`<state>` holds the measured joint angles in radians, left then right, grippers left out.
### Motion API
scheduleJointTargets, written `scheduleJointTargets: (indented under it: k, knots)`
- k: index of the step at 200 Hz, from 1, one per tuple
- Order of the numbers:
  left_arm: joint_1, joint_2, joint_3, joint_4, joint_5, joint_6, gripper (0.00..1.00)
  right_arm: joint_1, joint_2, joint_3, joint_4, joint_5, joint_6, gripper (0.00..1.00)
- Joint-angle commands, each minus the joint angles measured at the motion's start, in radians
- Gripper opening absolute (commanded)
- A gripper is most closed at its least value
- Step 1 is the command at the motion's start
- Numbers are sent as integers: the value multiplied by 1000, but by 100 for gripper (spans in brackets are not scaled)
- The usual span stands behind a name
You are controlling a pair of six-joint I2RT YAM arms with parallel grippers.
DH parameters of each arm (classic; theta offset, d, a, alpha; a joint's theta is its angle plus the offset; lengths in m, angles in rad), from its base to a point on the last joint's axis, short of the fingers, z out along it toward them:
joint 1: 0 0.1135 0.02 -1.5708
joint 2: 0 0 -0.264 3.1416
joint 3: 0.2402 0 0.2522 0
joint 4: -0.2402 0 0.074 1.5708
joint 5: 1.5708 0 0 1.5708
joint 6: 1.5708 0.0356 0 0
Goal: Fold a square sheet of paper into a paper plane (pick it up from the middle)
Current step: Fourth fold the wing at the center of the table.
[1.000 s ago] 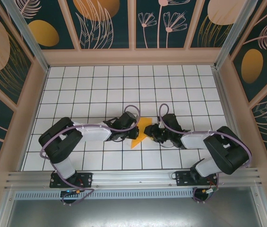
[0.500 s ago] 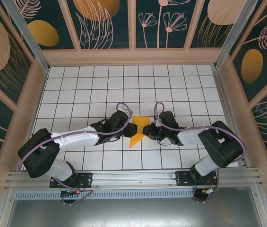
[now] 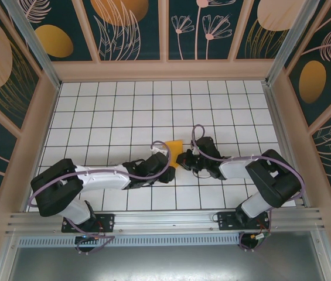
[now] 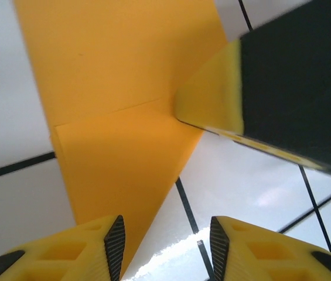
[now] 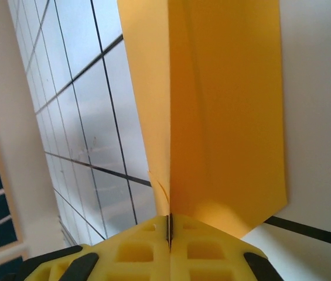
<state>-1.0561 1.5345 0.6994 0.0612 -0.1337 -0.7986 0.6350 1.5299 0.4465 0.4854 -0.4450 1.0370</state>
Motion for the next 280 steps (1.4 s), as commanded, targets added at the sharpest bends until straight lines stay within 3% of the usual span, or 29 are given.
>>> scheduleJointTargets:
  k: [1, 23, 70, 105, 135, 172, 280]
  knots:
    - [-1, -54, -3, -30, -133, -73, 45, 20, -41, -48, 79, 91, 108, 0]
    - [0, -117, -51, -12, -182, -96, 47, 58, -47, -80, 145, 192, 225, 0]
    - [-1, -110, -34, -4, -108, 60, 50, 125, -8, -39, 180, 283, 368, 0]
    - [-1, -68, -5, -24, -115, 113, 49, 137, -22, -18, 85, 298, 348, 3]
    - [0, -17, 8, -6, -94, 128, 48, 132, -5, 14, 76, 252, 297, 13]
    - [-1, 6, 13, -5, -122, 134, 48, 130, 6, 56, 31, 216, 228, 19]
    - [-1, 86, 45, -41, -194, 127, 43, 117, 8, 72, -3, 200, 201, 14]
